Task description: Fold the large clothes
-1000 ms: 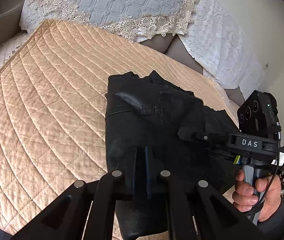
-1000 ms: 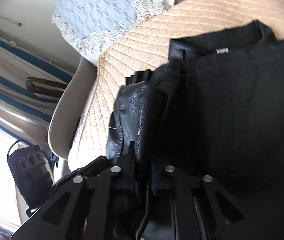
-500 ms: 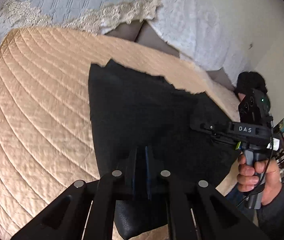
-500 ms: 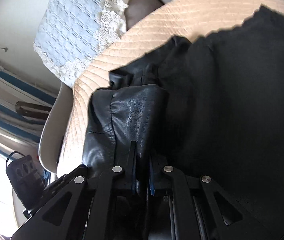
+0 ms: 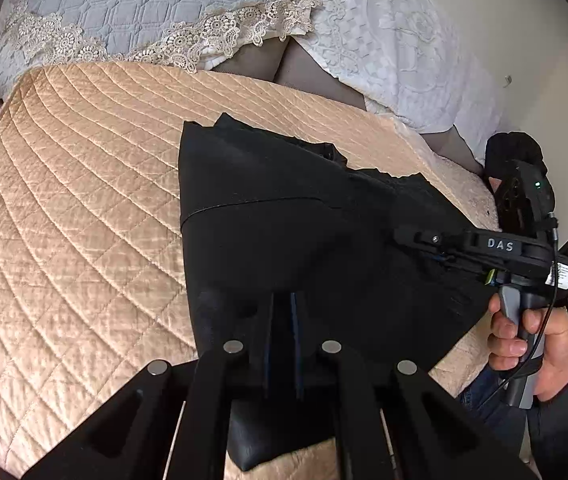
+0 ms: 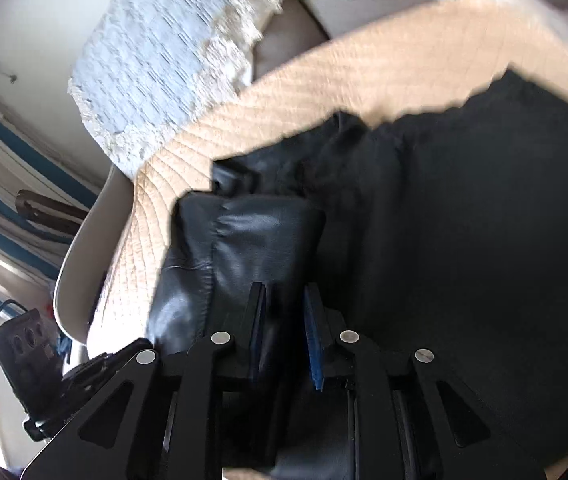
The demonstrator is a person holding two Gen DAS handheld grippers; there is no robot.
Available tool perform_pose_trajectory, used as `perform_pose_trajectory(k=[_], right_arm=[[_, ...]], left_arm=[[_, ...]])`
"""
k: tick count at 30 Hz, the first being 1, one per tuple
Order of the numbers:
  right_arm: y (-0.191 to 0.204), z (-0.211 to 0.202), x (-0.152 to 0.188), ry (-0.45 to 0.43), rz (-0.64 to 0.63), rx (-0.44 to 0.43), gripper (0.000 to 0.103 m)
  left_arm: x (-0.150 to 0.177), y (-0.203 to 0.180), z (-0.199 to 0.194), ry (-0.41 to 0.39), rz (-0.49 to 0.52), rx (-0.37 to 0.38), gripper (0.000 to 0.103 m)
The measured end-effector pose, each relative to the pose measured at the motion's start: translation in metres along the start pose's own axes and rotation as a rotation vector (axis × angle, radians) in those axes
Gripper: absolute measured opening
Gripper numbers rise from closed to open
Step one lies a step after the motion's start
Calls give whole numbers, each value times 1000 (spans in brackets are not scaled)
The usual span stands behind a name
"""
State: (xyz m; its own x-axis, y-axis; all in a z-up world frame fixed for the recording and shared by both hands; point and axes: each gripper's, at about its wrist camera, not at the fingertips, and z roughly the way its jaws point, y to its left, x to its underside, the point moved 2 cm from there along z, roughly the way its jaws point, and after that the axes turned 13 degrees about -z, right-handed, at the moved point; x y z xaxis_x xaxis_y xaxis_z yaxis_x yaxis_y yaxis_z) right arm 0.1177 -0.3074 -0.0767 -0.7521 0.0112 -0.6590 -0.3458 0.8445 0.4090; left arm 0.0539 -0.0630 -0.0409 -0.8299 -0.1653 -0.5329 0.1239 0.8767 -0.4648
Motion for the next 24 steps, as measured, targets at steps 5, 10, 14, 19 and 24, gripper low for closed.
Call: perform_pose_trajectory(k=[5, 10, 14, 19, 24], right_arm=[[50, -24, 8, -47, -151, -51, 20], [36, 22, 49, 99, -194, 80, 14], [24, 12, 49, 84, -139, 103, 16], [31, -13, 13, -26, -140, 106, 17], [39, 15, -29, -62, -169, 106, 17]], left_arm=[[17, -7, -24, -5, 50, 42, 17], [33, -2, -6, 30, 27, 25, 17], [33, -6, -10, 43, 25, 40, 18], [1, -14, -21, -11, 49, 43, 18], [-60, -25, 11, -107, 64, -41, 19]])
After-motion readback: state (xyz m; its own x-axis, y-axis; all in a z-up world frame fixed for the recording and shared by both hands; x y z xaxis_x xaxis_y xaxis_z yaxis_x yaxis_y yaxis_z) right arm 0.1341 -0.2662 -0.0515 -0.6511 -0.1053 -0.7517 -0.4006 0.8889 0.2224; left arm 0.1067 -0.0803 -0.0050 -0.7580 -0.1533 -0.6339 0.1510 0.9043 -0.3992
